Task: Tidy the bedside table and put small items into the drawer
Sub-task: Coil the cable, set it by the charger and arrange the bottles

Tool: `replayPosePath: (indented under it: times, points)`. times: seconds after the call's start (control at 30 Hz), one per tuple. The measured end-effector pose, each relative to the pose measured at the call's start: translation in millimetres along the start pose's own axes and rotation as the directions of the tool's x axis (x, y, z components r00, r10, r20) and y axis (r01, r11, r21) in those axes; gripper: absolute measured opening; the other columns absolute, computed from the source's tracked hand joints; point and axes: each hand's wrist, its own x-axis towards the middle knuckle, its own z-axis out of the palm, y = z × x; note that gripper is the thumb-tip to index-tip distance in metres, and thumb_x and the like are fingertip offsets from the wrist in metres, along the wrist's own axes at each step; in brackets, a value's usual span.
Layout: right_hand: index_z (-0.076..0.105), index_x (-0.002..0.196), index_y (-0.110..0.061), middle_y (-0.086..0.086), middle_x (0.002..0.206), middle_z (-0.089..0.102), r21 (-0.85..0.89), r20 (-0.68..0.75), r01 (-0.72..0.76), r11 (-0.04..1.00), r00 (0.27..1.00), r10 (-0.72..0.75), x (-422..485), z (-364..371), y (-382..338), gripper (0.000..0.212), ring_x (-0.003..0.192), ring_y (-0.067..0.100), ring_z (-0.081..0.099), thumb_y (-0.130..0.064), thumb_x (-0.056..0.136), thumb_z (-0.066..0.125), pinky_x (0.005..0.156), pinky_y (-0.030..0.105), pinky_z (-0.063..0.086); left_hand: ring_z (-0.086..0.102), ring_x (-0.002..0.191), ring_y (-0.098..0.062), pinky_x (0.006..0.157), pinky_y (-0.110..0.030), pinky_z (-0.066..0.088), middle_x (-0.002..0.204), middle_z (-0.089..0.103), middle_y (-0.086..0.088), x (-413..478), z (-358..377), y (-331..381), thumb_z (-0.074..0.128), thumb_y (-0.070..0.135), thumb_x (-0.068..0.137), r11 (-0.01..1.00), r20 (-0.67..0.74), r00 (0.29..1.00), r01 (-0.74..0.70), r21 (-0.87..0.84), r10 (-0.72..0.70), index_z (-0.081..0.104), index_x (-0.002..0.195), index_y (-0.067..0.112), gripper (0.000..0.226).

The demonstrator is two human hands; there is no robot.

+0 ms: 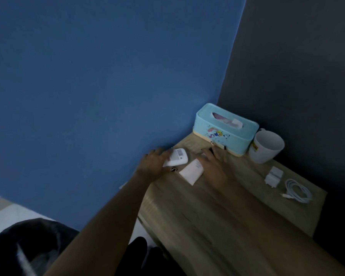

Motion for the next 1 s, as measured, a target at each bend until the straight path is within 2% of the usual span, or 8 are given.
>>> replayPosePath:
  times: [0.1, 0.2, 0.3, 0.37, 0.43, 0.63, 0.83, 1.0]
  points:
    - [0.039, 0.140, -0.024, 0.004, 0.145, 0.037, 0.093, -0.070, 0.039, 0.995, 0.997, -0.033, -6, 2, 9, 0.052, 0.138, 0.032, 0.025, -0.029, 0.089, 0.050, 0.111, 0.054, 0.027, 0.042, 0.129, -0.033, 0.107, -0.043, 0.035, 0.150, 0.033, -0.009, -3, 5, 1, 0.052, 0.044, 0.092, 1.000, 0.014, 1.000, -0.003, 0.011, 0.002, 0.020, 0.150, 0.027, 0.069]
    - [0.042, 0.137, -0.020, -0.001, 0.137, 0.049, 0.452, -0.205, 0.068, 0.890, 0.978, 0.029, -17, -2, 16, 0.052, 0.127, 0.019, 0.042, -0.025, 0.089, 0.058, 0.101, 0.042, 0.044, 0.048, 0.120, -0.032, 0.100, -0.041, 0.040, 0.140, 0.047, -0.009, -2, -4, 6, 0.056, 0.054, 0.086, 0.997, -0.092, 0.996, -0.010, 0.076, 0.017, 0.034, 0.145, 0.024, 0.070]
    - [0.049, 0.131, -0.026, -0.008, 0.127, 0.057, 0.854, -0.065, -0.092, 0.512, 0.958, 0.280, -27, -9, 19, 0.046, 0.120, 0.012, 0.052, -0.018, 0.088, 0.062, 0.095, 0.030, 0.046, 0.060, 0.102, -0.029, 0.087, -0.038, 0.048, 0.112, 0.065, -0.010, 4, -20, 20, 0.061, 0.056, 0.080, 0.993, -0.182, 0.980, -0.064, 0.096, 0.081, 0.060, 0.121, 0.015, 0.058]
    - [0.046, 0.136, -0.026, -0.003, 0.127, 0.058, 0.947, 0.087, -0.189, 0.261, 0.930, 0.358, -31, -11, 20, 0.052, 0.122, 0.018, 0.053, -0.008, 0.088, 0.058, 0.091, 0.029, 0.044, 0.063, 0.090, -0.028, 0.077, -0.037, 0.050, 0.093, 0.065, -0.009, 8, -29, 34, 0.063, 0.053, 0.077, 0.994, -0.211, 0.972, -0.092, 0.064, 0.103, 0.066, 0.095, 0.009, 0.048]
    - [0.039, 0.142, -0.017, 0.005, 0.138, 0.052, 0.960, 0.156, -0.232, 0.160, 0.911, 0.382, -36, -11, 19, 0.059, 0.129, 0.022, 0.048, 0.000, 0.088, 0.054, 0.091, 0.029, 0.040, 0.061, 0.086, -0.027, 0.075, -0.036, 0.048, 0.091, 0.060, -0.010, 10, -39, 50, 0.069, 0.054, 0.072, 0.996, -0.202, 0.975, -0.085, 0.038, 0.092, 0.063, 0.092, 0.008, 0.051]
    - [0.040, 0.143, -0.012, 0.008, 0.140, 0.051, 0.961, 0.154, -0.235, 0.143, 0.890, 0.429, -39, -6, 11, 0.056, 0.130, 0.024, 0.047, 0.003, 0.089, 0.049, 0.090, 0.028, 0.039, 0.050, 0.111, -0.032, 0.087, -0.040, 0.042, 0.113, 0.063, -0.011, 14, -36, 78, 0.071, 0.055, 0.071, 0.987, -0.288, 0.952, -0.061, 0.149, 0.103, 0.019, 0.148, 0.016, 0.101]
    - [0.049, 0.136, -0.013, 0.006, 0.130, 0.059, 0.951, 0.127, -0.236, 0.197, 0.886, 0.445, -42, 10, 11, 0.052, 0.122, 0.022, 0.054, -0.004, 0.086, 0.060, 0.093, 0.032, 0.046, 0.057, 0.104, -0.028, 0.096, -0.043, 0.043, 0.125, 0.053, -0.007, 14, -20, 76, 0.077, 0.045, 0.067, 0.949, -0.345, 0.937, -0.156, -0.274, 0.055, -0.006, 0.152, 0.022, 0.122]
    - [0.052, 0.129, -0.023, -0.002, 0.124, 0.063, 0.961, 0.075, -0.184, 0.205, 0.892, 0.446, -45, 13, 7, 0.055, 0.116, 0.015, 0.057, -0.014, 0.079, 0.072, 0.097, 0.038, 0.050, 0.058, 0.101, -0.023, 0.095, -0.042, 0.043, 0.111, 0.059, -0.003, 21, -23, 92, 0.075, 0.037, 0.068, 0.939, -0.386, 0.918, -0.210, -0.274, 0.093, -0.016, 0.150, 0.021, 0.124]
